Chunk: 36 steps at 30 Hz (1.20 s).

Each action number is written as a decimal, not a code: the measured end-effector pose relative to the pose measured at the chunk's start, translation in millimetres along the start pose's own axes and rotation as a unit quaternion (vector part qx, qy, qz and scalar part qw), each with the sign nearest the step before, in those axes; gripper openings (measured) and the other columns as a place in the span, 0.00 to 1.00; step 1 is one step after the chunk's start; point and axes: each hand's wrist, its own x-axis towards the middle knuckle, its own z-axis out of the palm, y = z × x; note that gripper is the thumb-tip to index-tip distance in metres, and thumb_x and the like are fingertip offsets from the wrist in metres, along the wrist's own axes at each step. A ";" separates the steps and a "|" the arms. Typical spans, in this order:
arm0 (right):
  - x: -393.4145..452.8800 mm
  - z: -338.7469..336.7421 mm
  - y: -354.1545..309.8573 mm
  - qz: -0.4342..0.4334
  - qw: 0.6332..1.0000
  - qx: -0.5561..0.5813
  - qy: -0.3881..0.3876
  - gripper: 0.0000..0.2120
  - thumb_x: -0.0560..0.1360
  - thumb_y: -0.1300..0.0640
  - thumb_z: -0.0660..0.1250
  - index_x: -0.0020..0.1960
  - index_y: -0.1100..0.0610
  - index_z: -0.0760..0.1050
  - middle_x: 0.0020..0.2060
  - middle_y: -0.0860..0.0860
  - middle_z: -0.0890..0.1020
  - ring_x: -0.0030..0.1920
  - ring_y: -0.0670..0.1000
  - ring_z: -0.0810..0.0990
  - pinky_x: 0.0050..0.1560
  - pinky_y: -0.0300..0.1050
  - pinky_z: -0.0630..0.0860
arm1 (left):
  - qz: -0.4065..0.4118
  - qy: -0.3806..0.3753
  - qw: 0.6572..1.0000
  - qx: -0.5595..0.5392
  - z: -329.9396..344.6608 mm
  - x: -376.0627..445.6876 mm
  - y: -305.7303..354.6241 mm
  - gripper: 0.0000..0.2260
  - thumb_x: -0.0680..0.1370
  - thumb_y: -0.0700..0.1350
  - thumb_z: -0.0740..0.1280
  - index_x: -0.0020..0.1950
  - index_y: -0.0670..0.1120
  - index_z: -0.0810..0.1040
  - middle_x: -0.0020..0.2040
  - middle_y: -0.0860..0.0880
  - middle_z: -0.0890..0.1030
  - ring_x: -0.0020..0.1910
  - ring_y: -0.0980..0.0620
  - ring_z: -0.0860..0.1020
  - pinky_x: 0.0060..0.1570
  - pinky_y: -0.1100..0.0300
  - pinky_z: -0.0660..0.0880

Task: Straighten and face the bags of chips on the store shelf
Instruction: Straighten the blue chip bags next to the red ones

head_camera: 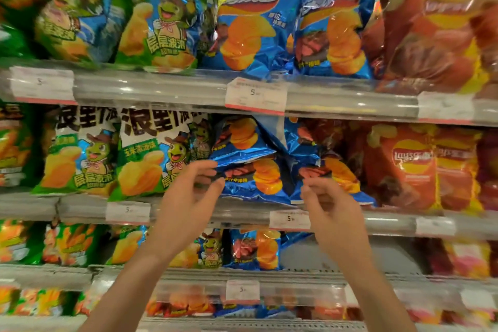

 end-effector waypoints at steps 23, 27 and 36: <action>126.1 86.0 -28.2 0.065 0.996 -0.016 -0.056 0.15 0.77 0.44 0.68 0.58 0.53 0.79 0.45 0.50 0.83 0.43 0.50 0.80 0.45 0.48 0.76 | -0.018 -0.007 0.999 0.029 -2.3 59.0 -18.1 0.13 0.82 0.52 0.64 0.66 0.53 0.75 0.58 0.57 0.79 0.57 0.57 0.78 0.54 0.62 0.75; 122.9 81.4 -32.0 0.084 0.992 0.087 -0.037 0.11 0.80 0.50 0.67 0.62 0.47 0.74 0.42 0.40 0.78 0.34 0.45 0.83 0.48 0.51 0.82 | -0.050 0.035 0.998 0.007 -11.6 66.9 -18.1 0.13 0.82 0.52 0.63 0.65 0.52 0.76 0.57 0.55 0.81 0.56 0.58 0.78 0.57 0.57 0.75; 93.2 72.9 -19.8 0.106 0.973 0.197 -0.051 0.12 0.77 0.44 0.69 0.59 0.42 0.73 0.54 0.37 0.77 0.57 0.49 0.81 0.58 0.56 0.80 | -0.113 0.005 0.993 -0.032 -10.9 82.8 -5.4 0.18 0.80 0.57 0.65 0.66 0.51 0.76 0.57 0.54 0.81 0.57 0.55 0.78 0.60 0.57 0.74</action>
